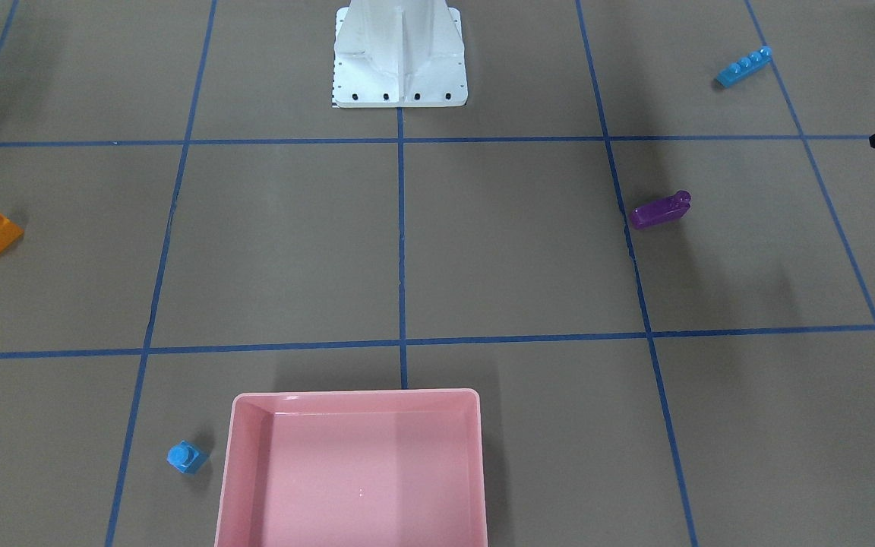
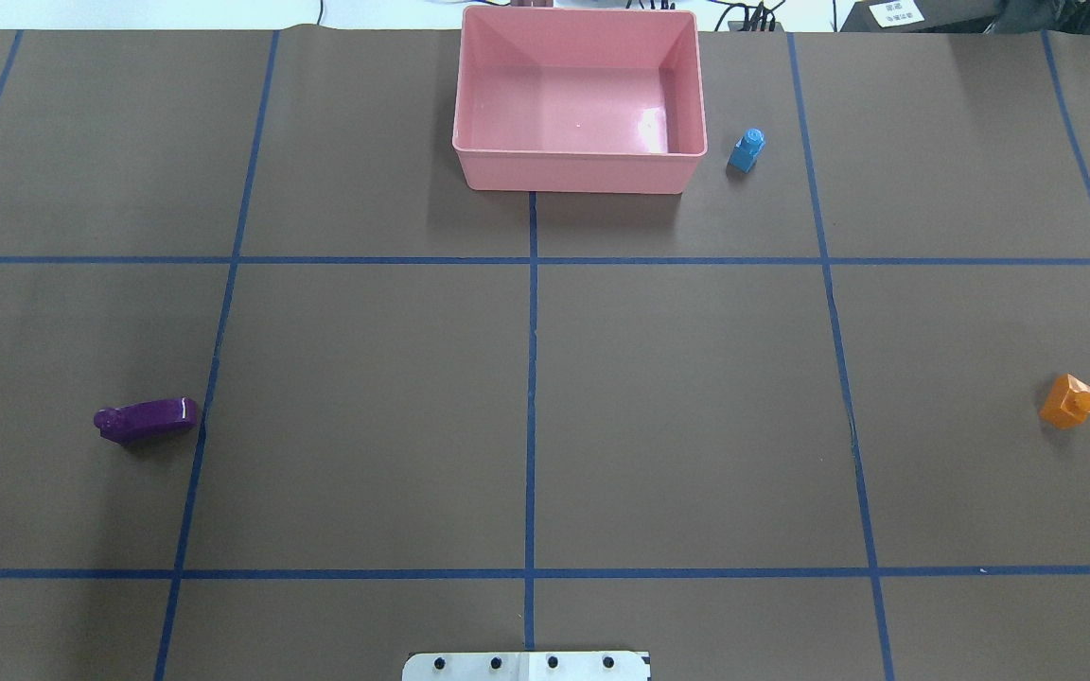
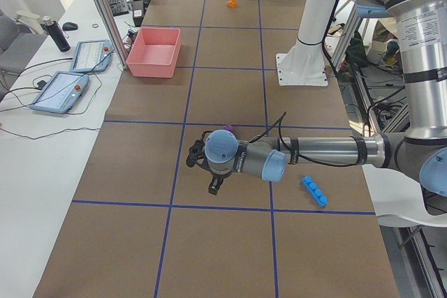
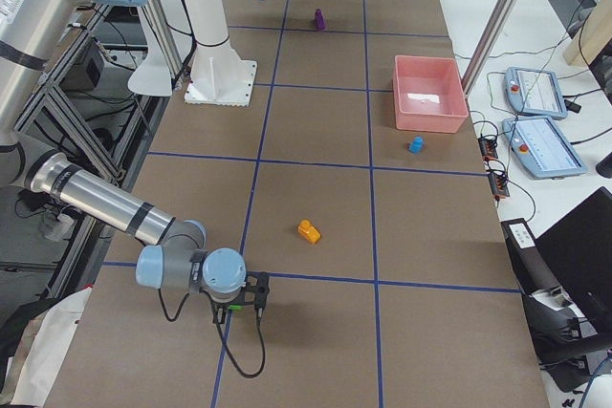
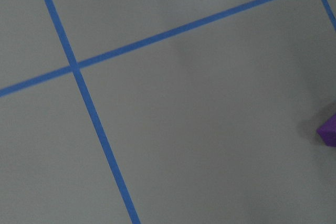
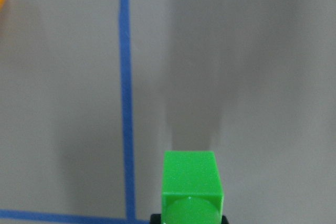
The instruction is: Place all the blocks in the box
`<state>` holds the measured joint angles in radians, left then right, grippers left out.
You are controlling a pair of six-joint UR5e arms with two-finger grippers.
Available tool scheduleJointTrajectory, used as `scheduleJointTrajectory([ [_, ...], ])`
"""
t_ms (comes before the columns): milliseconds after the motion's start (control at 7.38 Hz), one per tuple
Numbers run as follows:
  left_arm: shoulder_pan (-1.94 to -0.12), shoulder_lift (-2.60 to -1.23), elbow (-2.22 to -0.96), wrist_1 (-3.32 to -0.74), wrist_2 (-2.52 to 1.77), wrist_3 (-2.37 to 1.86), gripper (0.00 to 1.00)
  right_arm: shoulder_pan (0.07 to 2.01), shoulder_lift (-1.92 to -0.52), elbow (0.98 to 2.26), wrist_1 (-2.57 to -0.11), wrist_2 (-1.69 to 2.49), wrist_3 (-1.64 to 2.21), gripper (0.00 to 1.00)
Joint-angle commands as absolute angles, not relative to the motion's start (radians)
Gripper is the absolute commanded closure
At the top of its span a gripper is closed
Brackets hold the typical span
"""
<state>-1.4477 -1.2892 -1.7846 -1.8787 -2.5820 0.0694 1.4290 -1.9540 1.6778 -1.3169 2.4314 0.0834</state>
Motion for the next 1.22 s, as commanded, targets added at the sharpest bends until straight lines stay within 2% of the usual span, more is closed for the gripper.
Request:
scheduleJointTrajectory([
  [0, -1.280, -1.267, -1.860, -1.905, -2.480, 0.011, 0.08, 1.430, -1.637, 1.739, -1.603, 2.439, 0.184, 1.00],
  [135, -1.193, -1.263, -1.897, -1.907, -2.398, -0.027, 0.00, 1.425, -1.515, 1.733, -1.680, 2.439, 0.216, 1.00],
  [271, -1.108, -1.246, -1.925, -1.907, -2.375, -0.032, 0.00, 1.408, -1.429, 1.726, -1.692, 2.454, 0.222, 1.00],
  [406, -0.983, -1.192, -2.007, -1.905, -2.261, -0.037, 0.00, 1.367, -1.326, 1.706, -1.692, 2.467, 0.300, 1.00],
  [542, -0.897, -1.142, -2.060, -1.904, -2.209, -0.038, 0.01, 1.306, -1.180, 1.654, -1.690, 2.462, 0.449, 1.00],
  [812, -0.714, -1.082, -2.060, -1.908, -2.153, -0.035, 0.04, 1.217, -0.964, 1.484, -1.678, 2.453, 0.541, 1.00],
  [1083, -0.582, -1.037, -2.066, -1.916, -2.109, -0.037, 0.05, 1.157, -0.684, 1.238, -1.677, 2.403, 0.636, 1.00],
])
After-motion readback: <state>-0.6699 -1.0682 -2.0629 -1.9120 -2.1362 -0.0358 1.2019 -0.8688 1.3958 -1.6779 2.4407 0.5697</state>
